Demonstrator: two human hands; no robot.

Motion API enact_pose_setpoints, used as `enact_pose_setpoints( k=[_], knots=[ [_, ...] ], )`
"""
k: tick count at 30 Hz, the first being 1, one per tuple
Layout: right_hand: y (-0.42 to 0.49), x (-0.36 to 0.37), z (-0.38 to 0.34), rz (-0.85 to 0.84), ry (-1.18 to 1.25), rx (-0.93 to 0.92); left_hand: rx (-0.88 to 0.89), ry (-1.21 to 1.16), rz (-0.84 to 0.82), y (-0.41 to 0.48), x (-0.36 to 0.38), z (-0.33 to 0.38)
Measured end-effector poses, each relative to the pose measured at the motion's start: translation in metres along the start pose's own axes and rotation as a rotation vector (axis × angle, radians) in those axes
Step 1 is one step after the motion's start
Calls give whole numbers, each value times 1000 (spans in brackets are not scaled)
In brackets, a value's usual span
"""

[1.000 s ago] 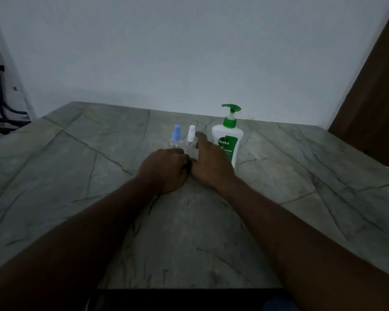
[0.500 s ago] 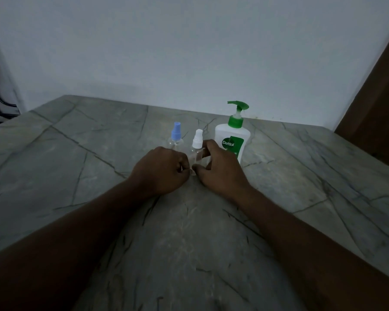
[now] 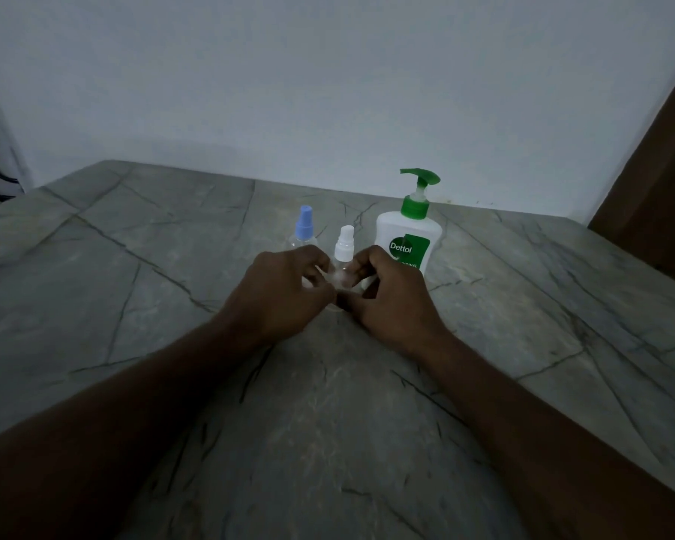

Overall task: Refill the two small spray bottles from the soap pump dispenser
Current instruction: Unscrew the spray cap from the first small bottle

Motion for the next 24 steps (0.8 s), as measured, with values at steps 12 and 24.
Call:
enact_pose_setpoints(
  k=[12,24],
  knots=[
    [-1,-1,-2,-88,2,-72,-46,-43,-58,1,2,2],
    [-4,-15,-9,57,282,-60,49,5,-67,-1,6,5]
  ],
)
Point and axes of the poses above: each hand's wrist, its own y-axis towards the middle knuckle, its own x-axis out of the palm, z = x × y, the point moved 3 cm from there along y, towards the middle knuckle, and after that the axes turned 4 degrees about x, right-handed, at the moved point
